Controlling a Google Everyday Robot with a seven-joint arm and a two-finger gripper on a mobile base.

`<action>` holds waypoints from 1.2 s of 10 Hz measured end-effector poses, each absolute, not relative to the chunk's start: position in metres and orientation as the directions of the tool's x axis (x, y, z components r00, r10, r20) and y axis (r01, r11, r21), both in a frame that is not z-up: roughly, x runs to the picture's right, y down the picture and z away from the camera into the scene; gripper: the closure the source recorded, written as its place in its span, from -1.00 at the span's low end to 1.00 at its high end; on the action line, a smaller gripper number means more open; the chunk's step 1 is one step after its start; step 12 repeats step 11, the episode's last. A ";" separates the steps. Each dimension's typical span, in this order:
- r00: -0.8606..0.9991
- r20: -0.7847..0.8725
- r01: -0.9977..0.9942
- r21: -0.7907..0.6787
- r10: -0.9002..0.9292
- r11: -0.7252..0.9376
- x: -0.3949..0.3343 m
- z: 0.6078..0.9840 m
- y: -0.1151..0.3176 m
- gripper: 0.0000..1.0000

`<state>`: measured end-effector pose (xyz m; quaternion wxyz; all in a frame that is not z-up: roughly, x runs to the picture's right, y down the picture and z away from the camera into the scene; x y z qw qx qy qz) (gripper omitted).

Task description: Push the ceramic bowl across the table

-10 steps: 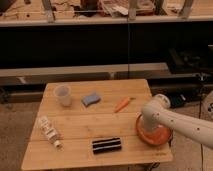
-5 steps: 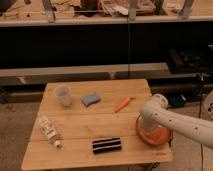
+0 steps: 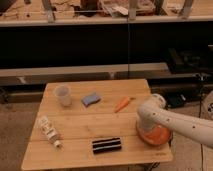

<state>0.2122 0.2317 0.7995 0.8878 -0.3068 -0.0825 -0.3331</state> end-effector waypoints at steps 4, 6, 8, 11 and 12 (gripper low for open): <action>0.747 0.365 0.662 -0.487 -0.556 0.569 0.206 0.798 0.232 0.62; 0.737 0.372 0.673 -0.487 -0.565 0.557 0.202 0.798 0.233 0.62; 0.725 0.380 0.685 -0.482 -0.574 0.546 0.195 0.797 0.232 0.62; 0.709 0.391 0.702 -0.479 -0.587 0.527 0.187 0.797 0.231 0.62; 0.709 0.391 0.702 -0.479 -0.587 0.527 0.187 0.797 0.231 0.62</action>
